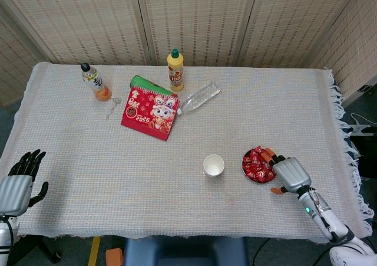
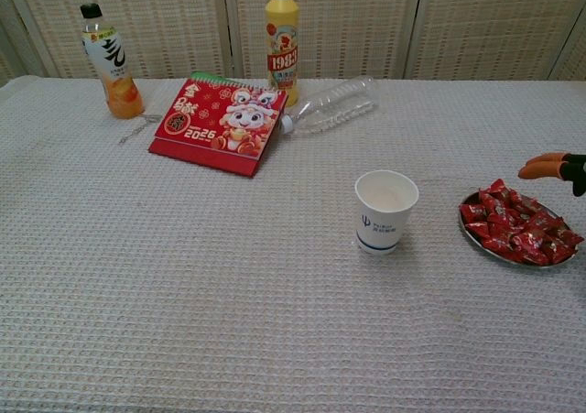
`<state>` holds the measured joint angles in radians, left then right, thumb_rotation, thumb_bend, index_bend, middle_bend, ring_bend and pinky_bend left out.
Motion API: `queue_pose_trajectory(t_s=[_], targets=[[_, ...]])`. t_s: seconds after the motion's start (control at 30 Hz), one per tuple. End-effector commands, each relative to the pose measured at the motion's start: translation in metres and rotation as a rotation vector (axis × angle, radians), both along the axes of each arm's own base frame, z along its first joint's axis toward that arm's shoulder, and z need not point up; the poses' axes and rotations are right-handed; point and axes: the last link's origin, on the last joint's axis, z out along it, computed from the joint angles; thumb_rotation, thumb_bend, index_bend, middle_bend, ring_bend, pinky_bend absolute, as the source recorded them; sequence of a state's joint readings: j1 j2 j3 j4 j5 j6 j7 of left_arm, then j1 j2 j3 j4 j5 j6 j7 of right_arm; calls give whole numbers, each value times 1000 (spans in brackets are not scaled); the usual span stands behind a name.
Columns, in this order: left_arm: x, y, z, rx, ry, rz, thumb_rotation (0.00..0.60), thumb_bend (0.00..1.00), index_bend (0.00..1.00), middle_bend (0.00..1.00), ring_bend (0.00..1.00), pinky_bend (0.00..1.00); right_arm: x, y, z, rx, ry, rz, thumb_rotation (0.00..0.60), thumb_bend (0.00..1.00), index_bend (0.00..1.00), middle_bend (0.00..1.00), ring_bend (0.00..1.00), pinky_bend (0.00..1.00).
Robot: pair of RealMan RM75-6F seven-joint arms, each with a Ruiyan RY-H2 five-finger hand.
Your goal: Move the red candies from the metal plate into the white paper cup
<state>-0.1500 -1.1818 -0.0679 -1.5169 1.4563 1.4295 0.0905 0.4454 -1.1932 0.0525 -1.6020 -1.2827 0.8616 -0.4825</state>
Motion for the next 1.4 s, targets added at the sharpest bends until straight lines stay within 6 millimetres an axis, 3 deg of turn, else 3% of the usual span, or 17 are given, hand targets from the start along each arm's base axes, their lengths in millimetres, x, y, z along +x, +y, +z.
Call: queue_pose_trajectory(t_s=[0.03, 0.4, 0.47, 0.63, 0.73, 1.4], targets=[[0, 0, 0, 0, 1, 2, 600, 441, 0, 0, 0, 188, -1, -3, -6, 26, 22, -5, 447, 83, 0, 0, 274, 512], [-1, 2, -1, -4, -1, 11, 600, 442, 0, 0, 0, 191, 4, -21, -13, 41, 46, -15, 446, 83, 0, 0, 316, 522], [-2, 3, -1, -5, -1, 15, 600, 442, 0, 0, 0, 193, 7, -25, -14, 40, 45, -8, 447, 85, 0, 0, 382, 580], [-3, 4, 0, -3, -3, 19, 600, 441, 0, 0, 0, 198, 10, -34, -17, 41, 60, 13, 446, 105, 0, 32, 661, 841], [-2, 3, 1, -1, -6, 17, 600, 441, 0, 0, 0, 199, 10, -35, -18, 46, 72, 18, 446, 110, 0, 41, 722, 893], [-4, 6, -1, -16, -7, 26, 600, 438, 0, 0, 0, 204, 11, -38, -32, 72, 101, 10, 447, 112, 0, 48, 717, 896]])
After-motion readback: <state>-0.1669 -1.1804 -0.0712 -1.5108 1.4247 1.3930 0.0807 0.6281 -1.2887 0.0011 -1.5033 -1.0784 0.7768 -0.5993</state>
